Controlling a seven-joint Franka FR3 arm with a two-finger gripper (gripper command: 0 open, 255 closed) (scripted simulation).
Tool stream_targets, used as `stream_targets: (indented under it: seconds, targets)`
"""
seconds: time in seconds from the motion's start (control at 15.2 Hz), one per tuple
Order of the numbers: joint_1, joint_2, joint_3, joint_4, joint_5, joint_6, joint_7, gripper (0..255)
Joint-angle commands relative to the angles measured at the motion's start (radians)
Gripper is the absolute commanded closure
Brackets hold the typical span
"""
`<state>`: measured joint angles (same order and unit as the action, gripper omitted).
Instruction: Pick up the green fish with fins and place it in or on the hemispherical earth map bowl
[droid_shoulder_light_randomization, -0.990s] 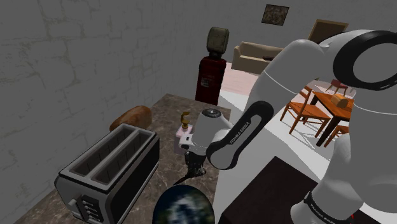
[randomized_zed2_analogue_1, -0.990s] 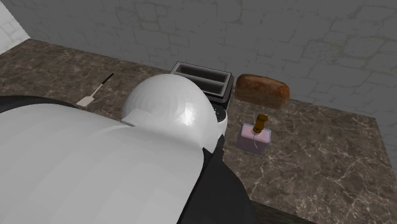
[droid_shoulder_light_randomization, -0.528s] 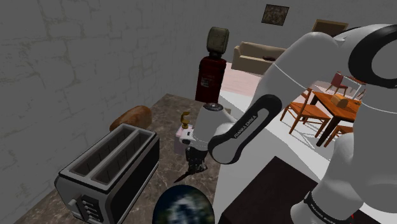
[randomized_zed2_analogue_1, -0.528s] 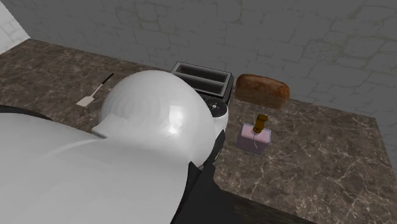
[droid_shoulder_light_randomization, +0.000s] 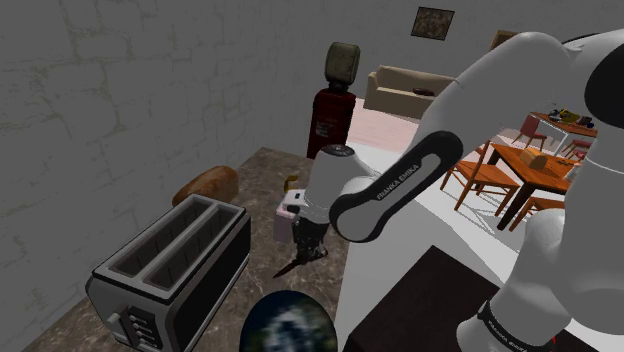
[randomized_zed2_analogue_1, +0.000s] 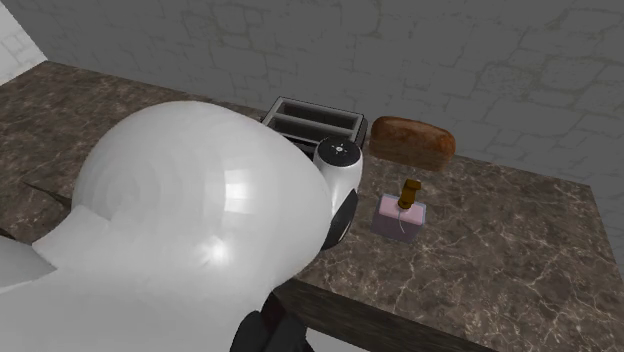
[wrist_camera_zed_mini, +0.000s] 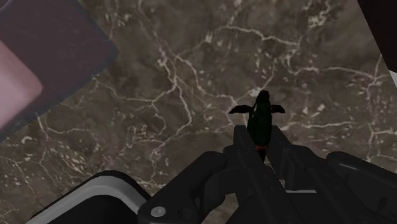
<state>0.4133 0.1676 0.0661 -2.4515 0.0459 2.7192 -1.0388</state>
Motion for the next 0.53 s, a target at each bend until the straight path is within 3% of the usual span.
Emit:
stream_targets:
  seconds: [0.0,0.46]
  targets:
    - [-0.002,-0.028,0.0,-0.001,0.002,-0.027,-0.002,255]
    - [-0.003,-0.113,0.001,0.01,0.005,-0.124,-0.002,255]
